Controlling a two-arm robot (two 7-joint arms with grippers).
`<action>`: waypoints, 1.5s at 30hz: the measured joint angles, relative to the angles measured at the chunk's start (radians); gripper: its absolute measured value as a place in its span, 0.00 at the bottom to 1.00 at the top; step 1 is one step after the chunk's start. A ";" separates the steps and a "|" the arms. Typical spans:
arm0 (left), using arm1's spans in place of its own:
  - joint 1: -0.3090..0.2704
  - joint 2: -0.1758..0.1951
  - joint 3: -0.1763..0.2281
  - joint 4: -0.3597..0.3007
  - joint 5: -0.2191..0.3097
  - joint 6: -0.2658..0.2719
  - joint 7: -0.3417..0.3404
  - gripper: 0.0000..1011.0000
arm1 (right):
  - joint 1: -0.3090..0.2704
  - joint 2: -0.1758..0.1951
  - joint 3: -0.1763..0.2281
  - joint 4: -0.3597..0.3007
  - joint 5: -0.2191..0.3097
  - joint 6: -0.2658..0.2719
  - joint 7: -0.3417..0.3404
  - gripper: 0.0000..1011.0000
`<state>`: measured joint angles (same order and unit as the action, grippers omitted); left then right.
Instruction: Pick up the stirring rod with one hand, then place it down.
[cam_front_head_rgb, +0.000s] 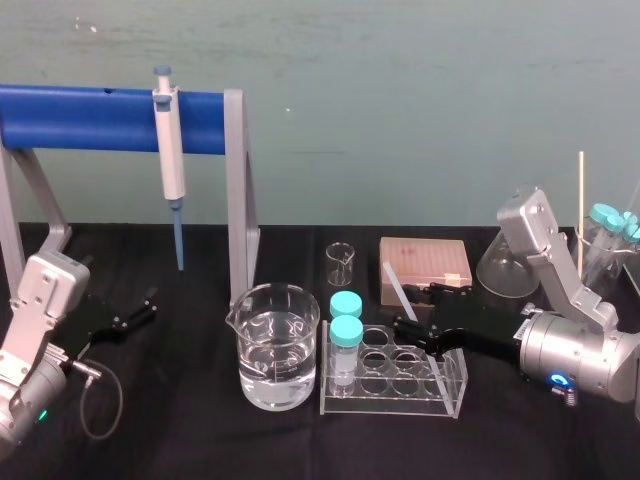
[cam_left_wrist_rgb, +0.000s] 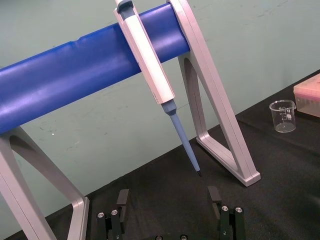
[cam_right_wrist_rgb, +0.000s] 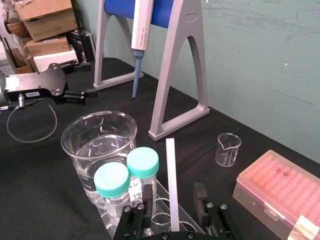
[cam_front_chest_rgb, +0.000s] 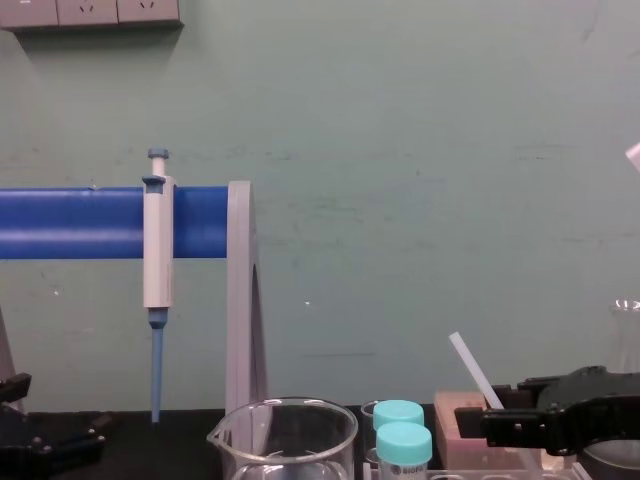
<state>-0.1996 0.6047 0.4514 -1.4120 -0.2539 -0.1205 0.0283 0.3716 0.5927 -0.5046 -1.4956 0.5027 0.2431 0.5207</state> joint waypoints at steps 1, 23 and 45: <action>0.000 0.000 0.000 0.000 0.000 0.000 0.000 0.99 | 0.000 0.000 0.000 0.000 0.000 0.000 0.000 0.56; 0.000 0.000 0.000 0.000 0.000 0.000 0.000 0.99 | -0.001 0.001 0.000 -0.001 0.002 0.000 0.000 0.07; 0.000 0.000 0.000 0.000 0.000 0.000 0.000 0.99 | -0.137 -0.062 0.133 -0.002 0.002 -0.364 -0.014 0.07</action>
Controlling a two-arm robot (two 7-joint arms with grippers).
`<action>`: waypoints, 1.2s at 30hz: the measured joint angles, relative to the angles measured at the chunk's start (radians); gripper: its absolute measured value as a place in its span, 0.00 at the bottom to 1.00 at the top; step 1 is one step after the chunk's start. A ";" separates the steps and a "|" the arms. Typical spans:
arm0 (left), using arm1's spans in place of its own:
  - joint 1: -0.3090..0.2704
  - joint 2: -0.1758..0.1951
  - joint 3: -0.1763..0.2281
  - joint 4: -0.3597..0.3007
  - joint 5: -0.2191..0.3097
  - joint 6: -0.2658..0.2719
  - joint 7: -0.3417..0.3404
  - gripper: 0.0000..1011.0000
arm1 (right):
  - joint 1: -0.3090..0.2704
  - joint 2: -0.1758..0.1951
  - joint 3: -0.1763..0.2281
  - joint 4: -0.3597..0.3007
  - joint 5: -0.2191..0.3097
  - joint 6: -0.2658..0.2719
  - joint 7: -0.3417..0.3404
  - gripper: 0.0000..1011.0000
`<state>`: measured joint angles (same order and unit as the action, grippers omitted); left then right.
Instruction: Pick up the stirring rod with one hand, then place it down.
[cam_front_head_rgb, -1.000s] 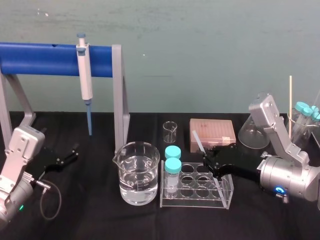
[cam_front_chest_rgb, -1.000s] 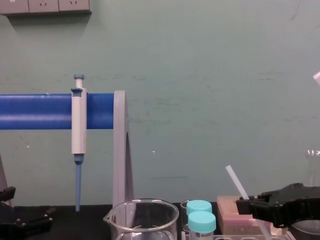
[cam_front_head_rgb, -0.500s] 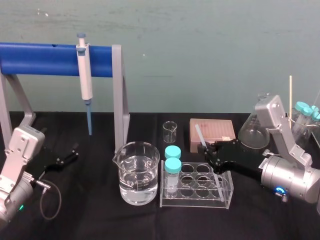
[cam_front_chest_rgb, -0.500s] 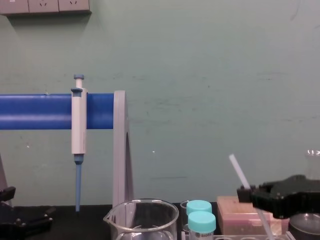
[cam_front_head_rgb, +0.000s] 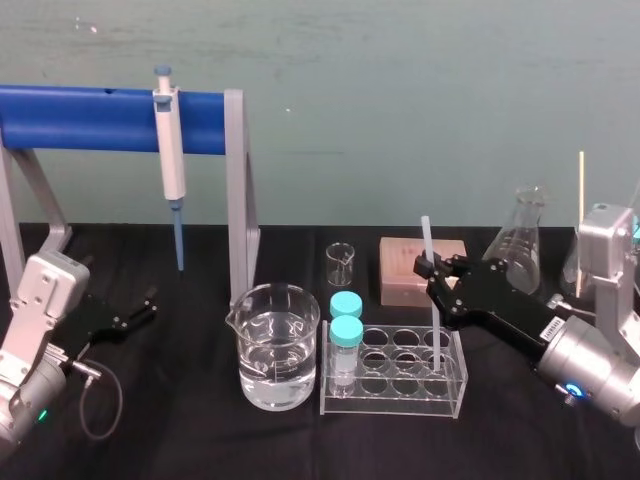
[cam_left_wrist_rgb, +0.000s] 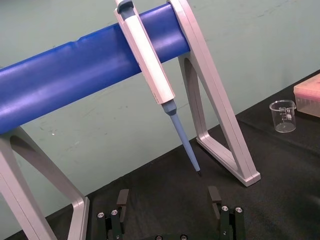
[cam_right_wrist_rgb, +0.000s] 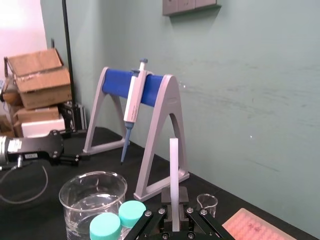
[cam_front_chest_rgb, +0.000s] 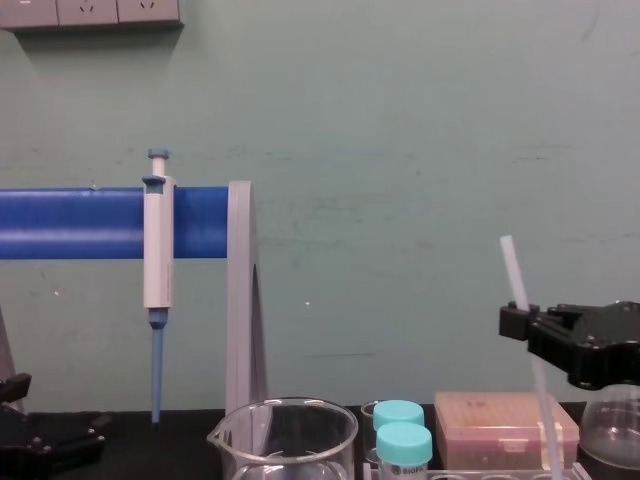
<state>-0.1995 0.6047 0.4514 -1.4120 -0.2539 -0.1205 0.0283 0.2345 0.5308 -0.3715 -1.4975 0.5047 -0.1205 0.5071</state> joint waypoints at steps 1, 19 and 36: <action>0.000 0.000 0.000 0.000 0.000 0.000 0.000 0.99 | -0.009 -0.003 0.009 0.000 0.009 -0.009 0.006 0.07; 0.000 0.000 0.000 0.000 0.000 0.000 0.000 0.99 | 0.065 -0.036 0.115 -0.025 0.112 -0.047 0.058 0.07; 0.000 0.000 0.000 0.000 0.000 0.000 0.000 0.99 | 0.177 -0.068 0.116 0.064 0.070 -0.066 0.055 0.07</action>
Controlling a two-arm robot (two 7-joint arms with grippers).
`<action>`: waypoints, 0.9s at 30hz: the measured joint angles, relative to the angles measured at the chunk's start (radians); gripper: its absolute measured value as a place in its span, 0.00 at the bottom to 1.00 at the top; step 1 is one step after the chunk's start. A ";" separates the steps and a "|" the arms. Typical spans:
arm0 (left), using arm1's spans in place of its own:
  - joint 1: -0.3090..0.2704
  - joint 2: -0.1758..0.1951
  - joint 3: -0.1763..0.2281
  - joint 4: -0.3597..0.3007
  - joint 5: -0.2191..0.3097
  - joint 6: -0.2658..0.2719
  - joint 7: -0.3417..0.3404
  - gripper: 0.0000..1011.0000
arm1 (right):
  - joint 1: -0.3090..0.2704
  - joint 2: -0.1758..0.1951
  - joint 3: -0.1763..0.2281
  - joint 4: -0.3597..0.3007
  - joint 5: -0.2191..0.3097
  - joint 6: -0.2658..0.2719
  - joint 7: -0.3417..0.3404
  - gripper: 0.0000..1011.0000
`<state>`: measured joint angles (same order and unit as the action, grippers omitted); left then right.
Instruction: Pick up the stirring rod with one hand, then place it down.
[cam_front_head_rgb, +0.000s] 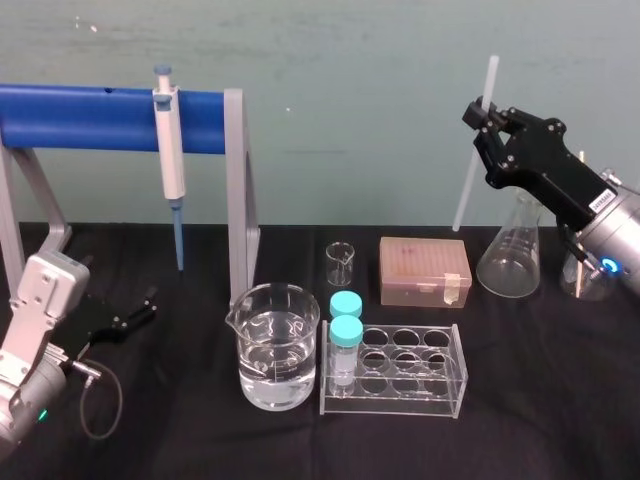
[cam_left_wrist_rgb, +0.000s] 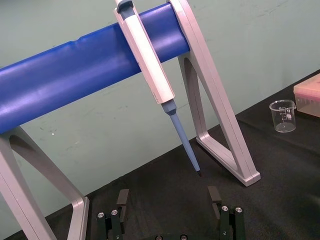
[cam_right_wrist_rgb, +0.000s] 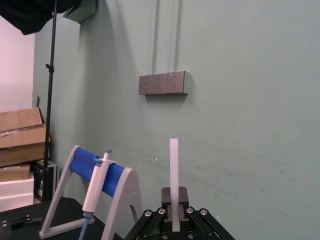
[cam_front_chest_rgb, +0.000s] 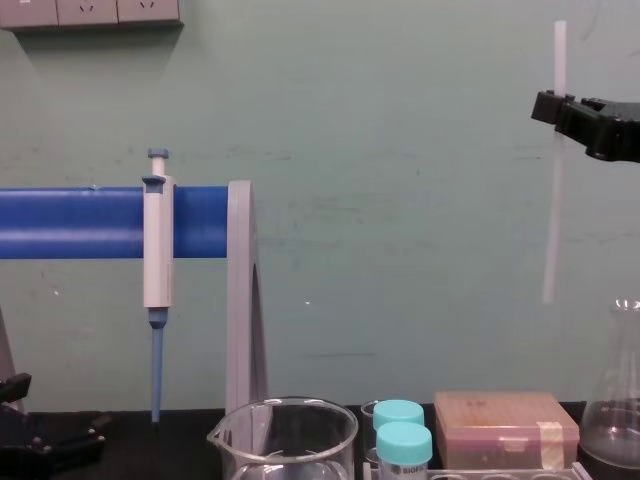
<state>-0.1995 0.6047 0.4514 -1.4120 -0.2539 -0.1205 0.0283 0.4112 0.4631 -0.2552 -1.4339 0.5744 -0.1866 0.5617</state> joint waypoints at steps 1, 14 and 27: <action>0.000 0.000 0.000 0.000 0.000 0.000 0.000 0.99 | 0.000 0.000 0.000 0.000 0.000 0.000 0.000 0.07; 0.000 0.000 0.000 0.000 0.000 0.000 0.000 0.99 | -0.006 0.004 -0.007 -0.010 0.006 0.023 0.011 0.07; 0.000 0.000 0.000 0.000 0.000 0.000 0.000 0.99 | -0.016 0.013 -0.011 -0.023 0.009 0.032 0.011 0.07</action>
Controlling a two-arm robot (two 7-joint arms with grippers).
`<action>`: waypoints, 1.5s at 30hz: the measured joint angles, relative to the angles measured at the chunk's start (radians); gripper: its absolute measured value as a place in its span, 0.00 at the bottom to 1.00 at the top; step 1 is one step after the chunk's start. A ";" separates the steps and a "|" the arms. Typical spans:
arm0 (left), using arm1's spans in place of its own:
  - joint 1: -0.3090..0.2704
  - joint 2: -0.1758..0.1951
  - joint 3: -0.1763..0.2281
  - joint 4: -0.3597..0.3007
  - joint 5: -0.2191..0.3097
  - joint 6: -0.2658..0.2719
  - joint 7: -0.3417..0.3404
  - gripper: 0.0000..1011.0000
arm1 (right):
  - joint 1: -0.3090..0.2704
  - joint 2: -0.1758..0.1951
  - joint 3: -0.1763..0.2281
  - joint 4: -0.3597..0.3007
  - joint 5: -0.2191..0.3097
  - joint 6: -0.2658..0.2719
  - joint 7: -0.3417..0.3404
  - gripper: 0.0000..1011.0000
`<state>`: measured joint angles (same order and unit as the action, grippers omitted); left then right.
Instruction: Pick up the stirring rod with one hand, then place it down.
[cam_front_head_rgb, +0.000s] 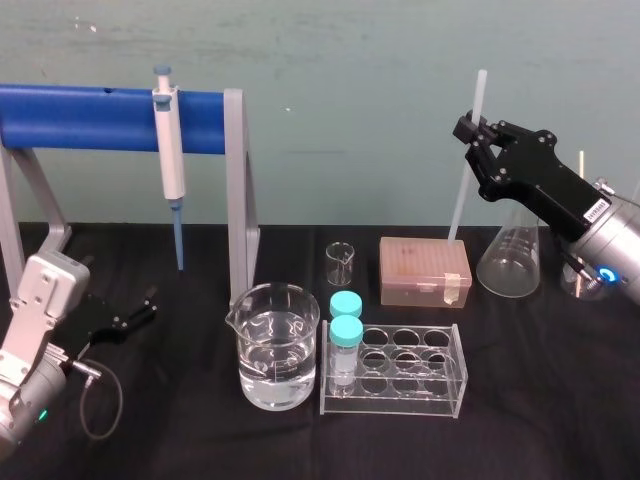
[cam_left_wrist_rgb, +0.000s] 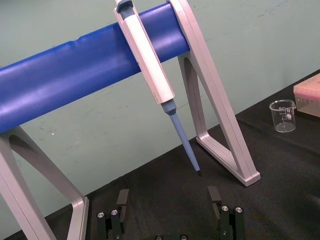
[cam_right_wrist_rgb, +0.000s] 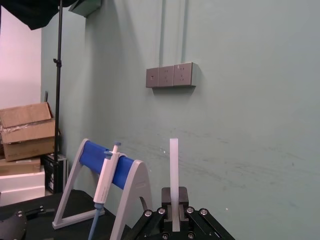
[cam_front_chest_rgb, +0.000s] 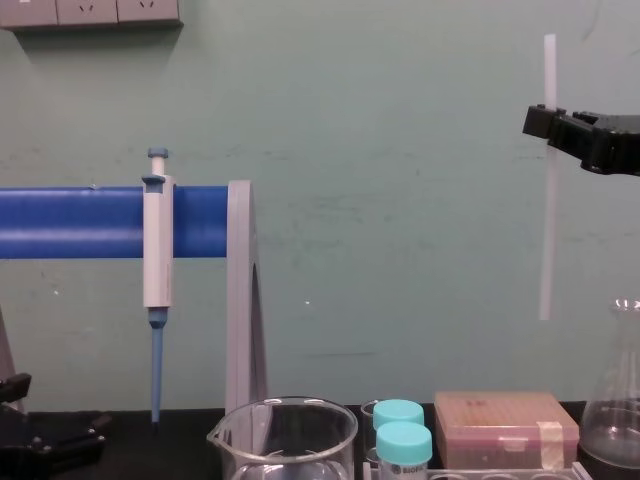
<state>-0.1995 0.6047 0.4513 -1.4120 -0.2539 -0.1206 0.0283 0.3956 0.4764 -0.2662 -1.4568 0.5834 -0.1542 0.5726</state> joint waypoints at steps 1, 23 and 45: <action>0.000 0.000 0.000 0.000 0.000 0.000 0.000 0.99 | 0.000 0.000 0.000 -0.001 0.000 0.000 0.000 0.07; 0.000 0.000 0.000 0.000 0.000 0.000 0.000 0.99 | -0.003 0.002 -0.007 -0.004 0.000 0.001 0.000 0.07; 0.000 0.000 0.000 0.000 0.000 0.000 0.000 0.99 | 0.006 -0.003 -0.015 0.010 -0.003 0.000 0.002 0.07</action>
<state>-0.1995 0.6047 0.4514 -1.4120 -0.2539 -0.1205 0.0283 0.4012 0.4731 -0.2814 -1.4465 0.5809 -0.1541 0.5742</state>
